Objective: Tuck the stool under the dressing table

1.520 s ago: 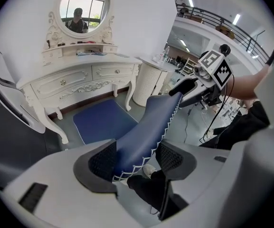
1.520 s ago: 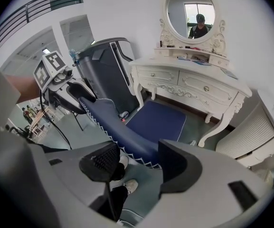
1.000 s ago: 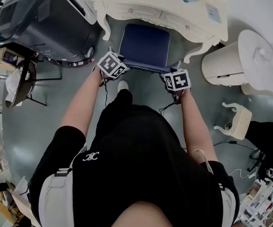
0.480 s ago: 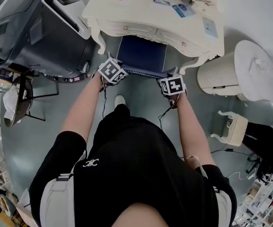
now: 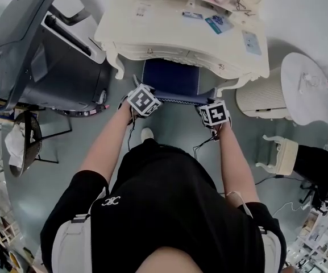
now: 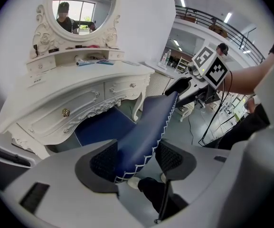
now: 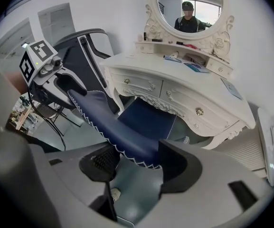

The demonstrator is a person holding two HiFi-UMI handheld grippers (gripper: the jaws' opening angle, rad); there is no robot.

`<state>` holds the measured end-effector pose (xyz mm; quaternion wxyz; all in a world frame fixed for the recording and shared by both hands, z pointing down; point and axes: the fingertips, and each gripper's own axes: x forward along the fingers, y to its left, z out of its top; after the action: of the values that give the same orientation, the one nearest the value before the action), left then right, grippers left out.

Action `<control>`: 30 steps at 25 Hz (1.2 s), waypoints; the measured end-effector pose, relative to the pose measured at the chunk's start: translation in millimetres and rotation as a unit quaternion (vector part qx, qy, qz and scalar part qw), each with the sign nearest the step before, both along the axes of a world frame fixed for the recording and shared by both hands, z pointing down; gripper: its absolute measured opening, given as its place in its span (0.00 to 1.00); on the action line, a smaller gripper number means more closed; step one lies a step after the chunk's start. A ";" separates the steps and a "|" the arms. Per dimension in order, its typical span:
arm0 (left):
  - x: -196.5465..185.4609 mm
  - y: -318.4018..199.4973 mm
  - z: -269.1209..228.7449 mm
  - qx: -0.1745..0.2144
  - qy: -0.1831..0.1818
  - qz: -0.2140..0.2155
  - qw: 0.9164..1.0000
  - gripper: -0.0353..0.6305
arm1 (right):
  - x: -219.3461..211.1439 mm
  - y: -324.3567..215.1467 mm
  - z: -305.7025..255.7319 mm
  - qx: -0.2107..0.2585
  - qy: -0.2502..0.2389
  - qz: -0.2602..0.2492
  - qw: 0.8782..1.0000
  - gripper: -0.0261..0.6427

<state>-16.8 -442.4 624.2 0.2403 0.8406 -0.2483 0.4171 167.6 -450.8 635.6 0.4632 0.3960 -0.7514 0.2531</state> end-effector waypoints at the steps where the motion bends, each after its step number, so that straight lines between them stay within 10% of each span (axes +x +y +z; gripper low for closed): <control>1: 0.3 -3.1 -0.1 0.002 0.002 0.003 1.000 0.43 | 0.1 -3.2 0.2 0.001 0.005 0.003 1.000 0.42; 30: 2.1 -120.1 0.1 -0.027 0.002 0.048 0.998 0.42 | -3.9 -121.7 4.4 0.016 -0.004 0.001 1.000 0.42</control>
<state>-14.7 -562.5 624.3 0.2433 0.8454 -0.1959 0.4333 163.6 -572.5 640.0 0.4539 0.4031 -0.7565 0.2434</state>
